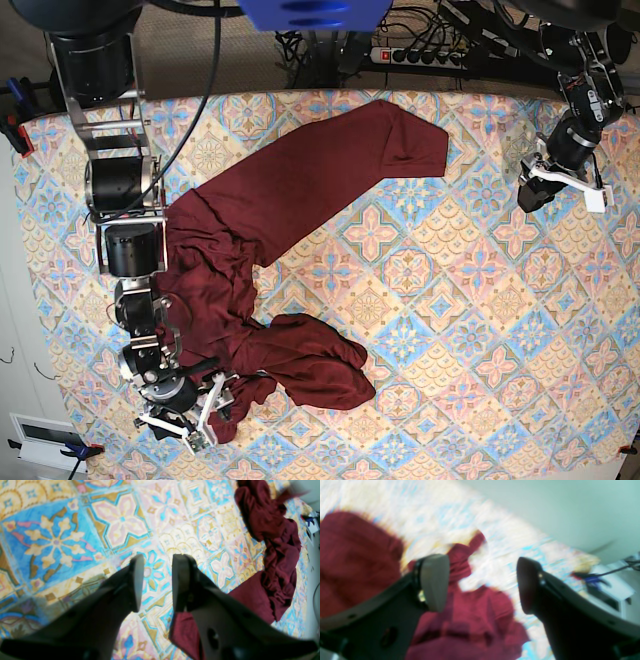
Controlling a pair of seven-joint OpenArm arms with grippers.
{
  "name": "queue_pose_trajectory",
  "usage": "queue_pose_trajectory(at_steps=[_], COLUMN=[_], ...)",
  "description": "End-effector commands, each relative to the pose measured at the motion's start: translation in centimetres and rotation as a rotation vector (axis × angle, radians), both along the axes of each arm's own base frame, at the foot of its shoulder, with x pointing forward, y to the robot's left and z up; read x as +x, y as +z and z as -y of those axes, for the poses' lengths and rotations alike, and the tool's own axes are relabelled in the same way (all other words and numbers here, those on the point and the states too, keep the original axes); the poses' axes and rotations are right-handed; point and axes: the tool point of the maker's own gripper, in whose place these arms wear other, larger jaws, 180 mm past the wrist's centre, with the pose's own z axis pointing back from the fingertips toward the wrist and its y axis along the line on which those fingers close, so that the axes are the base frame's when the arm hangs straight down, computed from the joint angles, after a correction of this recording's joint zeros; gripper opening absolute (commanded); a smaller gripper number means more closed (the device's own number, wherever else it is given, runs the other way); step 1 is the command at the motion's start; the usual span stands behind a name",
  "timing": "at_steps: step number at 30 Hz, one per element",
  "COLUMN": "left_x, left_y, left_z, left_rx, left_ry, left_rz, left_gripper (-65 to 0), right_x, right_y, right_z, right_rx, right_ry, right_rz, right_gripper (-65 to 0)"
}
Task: Layout the t-shirt on the table in an organized manner, then fold the t-shirt properly
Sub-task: 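Drag the grasped fabric with the right gripper toward the shirt hem, then regrasp the shirt fabric with the right gripper and lift it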
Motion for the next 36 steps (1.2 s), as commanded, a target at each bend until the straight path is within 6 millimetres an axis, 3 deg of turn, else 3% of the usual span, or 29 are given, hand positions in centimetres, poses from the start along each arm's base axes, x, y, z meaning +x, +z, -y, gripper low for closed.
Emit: queue_pose_trajectory(at_steps=[1, 4, 10, 13, 18, 28, 32, 36], left_x=[0.6, 0.6, 0.6, 0.6, 0.6, 0.7, 0.7, 0.7], left_y=[1.2, 1.2, 1.2, 1.2, 1.2, 1.3, 1.3, 1.3], left_z=[-0.2, -0.2, -0.2, -0.2, -0.2, -0.2, -0.2, -0.2], left_rx=[0.012, 0.012, 0.012, 0.012, 0.012, 0.013, 0.013, 0.013], left_ry=[-0.006, -0.006, -0.006, -0.006, -0.006, -0.007, -0.007, -0.007], left_rz=[0.042, 0.042, 0.043, 0.043, 0.043, 0.045, 0.045, 0.045], left_gripper=[-45.6, -45.6, -45.6, -45.6, -45.6, -45.6, -45.6, -45.6], right_x=[0.8, -1.1, -5.7, -6.9, -8.4, -9.5, -9.9, -10.4], right_y=[3.9, 3.0, 0.1, -1.1, -2.0, -8.7, -11.1, -12.6], right_z=[0.3, -1.5, -9.8, -13.2, -17.0, -17.1, -16.3, -16.3], right_rx=[0.0, -0.022, -0.072, -0.091, -0.1, -0.037, -0.011, 0.025], right_ry=[0.01, 0.095, 0.343, 0.423, 0.507, 0.507, 0.49, 0.488], right_rz=[0.096, 0.08, 0.017, -0.007, -0.022, -0.184, -0.244, -0.275], right_gripper=[-23.3, -25.4, -28.5, -30.5, -32.5, -32.7, -32.7, -32.8])
